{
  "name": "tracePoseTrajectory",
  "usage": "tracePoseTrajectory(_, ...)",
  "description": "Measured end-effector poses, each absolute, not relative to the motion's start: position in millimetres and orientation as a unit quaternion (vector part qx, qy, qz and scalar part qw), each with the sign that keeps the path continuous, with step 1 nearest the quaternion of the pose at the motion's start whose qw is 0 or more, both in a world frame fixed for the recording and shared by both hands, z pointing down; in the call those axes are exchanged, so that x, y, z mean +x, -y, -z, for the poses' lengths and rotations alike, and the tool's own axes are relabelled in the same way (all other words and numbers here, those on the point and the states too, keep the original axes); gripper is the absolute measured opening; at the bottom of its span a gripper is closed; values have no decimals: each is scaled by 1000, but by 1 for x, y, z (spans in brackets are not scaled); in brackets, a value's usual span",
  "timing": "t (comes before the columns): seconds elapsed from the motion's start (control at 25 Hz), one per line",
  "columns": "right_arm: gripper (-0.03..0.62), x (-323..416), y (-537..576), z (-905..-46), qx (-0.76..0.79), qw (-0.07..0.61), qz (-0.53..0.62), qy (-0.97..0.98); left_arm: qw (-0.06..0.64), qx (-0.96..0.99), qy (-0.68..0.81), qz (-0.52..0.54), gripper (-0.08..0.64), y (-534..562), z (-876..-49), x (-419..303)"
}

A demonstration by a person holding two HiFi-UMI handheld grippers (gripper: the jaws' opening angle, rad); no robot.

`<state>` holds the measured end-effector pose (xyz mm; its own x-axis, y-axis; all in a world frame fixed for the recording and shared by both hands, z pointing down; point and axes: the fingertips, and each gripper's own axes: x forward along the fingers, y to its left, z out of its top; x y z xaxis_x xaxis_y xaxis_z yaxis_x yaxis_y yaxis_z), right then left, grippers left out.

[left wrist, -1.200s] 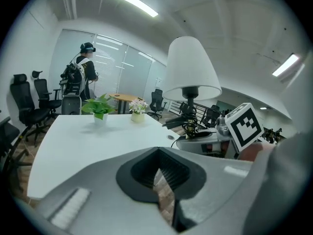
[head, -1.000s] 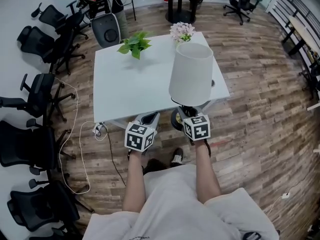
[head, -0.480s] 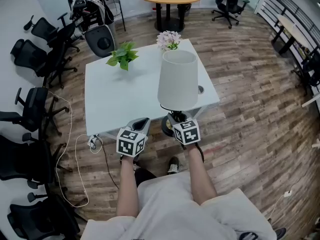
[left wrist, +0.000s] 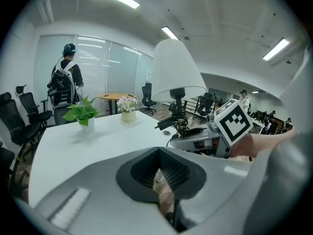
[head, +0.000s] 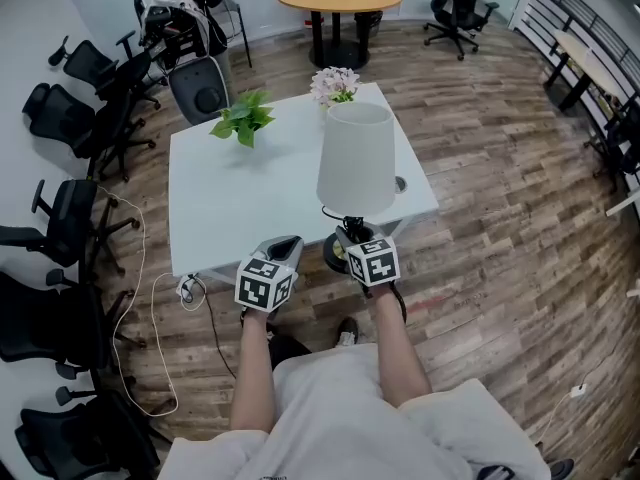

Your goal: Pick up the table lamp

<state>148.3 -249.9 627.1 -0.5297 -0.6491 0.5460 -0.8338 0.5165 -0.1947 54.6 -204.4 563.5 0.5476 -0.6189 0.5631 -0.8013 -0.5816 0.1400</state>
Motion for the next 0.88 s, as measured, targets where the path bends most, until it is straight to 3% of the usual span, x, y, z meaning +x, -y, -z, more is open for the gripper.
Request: tracePoseTrajectory(0.88,126,168,257,-629,434,200,-230,848,201,856,412,-240,0,201,-566,78)
